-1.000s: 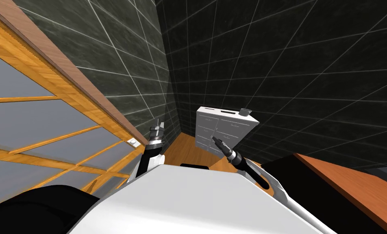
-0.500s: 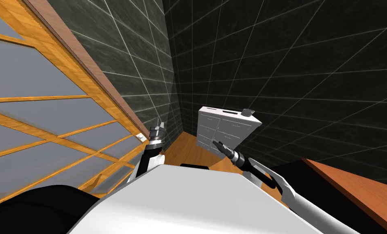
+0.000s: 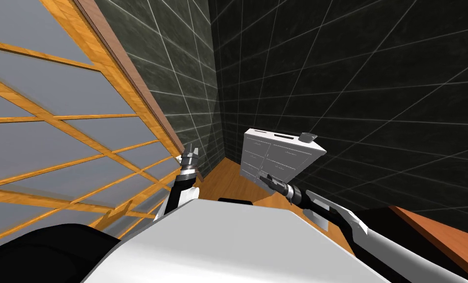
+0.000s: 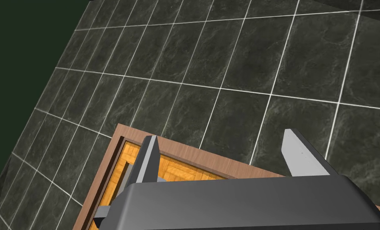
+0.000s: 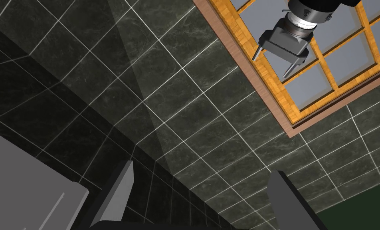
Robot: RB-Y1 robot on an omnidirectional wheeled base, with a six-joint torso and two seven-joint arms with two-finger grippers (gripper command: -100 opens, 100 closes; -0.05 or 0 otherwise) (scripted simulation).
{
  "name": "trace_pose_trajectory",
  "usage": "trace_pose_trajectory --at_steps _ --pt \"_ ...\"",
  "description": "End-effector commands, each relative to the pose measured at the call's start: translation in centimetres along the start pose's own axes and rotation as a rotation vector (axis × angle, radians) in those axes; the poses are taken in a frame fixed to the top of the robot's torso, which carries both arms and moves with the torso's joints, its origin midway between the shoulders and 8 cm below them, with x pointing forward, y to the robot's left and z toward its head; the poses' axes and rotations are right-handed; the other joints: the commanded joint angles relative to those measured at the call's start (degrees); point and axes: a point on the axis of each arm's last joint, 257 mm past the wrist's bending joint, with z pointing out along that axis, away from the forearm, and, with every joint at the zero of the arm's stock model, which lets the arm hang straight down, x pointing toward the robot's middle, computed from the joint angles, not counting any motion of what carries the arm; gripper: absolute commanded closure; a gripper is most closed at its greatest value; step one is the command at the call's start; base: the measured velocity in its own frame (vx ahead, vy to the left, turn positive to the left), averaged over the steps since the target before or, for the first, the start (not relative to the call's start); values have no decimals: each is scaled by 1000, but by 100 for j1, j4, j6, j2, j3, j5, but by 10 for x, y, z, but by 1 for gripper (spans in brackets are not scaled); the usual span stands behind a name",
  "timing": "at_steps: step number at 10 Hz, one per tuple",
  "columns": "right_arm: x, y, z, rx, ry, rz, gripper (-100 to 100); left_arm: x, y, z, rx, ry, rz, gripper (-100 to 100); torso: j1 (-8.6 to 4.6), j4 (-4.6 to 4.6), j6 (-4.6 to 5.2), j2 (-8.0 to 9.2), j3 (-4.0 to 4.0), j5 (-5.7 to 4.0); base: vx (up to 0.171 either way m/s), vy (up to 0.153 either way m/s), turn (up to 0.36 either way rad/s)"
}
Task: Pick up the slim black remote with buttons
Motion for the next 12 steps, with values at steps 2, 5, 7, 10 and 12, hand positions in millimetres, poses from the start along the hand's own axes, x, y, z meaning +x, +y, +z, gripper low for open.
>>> trace_pose_trajectory --at_steps 2,5,7,10,12 --pt "11 -11 -17 23 92 -28 -100 0 0 0 0 0 0 0 1 -2 1 -10 -5 0 -40 -10 120" --pt "16 -20 -40 57 186 -59 -100 0 0 0 0 0 0 0 2 -3 1 -13 -7 0 -44 -10 137" --pt "12 -25 -54 89 236 -82 -100 0 0 0 0 0 0 0 0 -2 1 -9 -5 0 -35 -12 59" --pt "13 -33 -79 124 319 -110 -100 0 0 0 0 0 0 0 2 -2 1 -11 -6 0 -36 -6 133" --pt "13 -39 -98 148 377 -126 -100 0 0 0 0 0 0 0 5 -5 1 -22 -12 -1 -14 0 114"
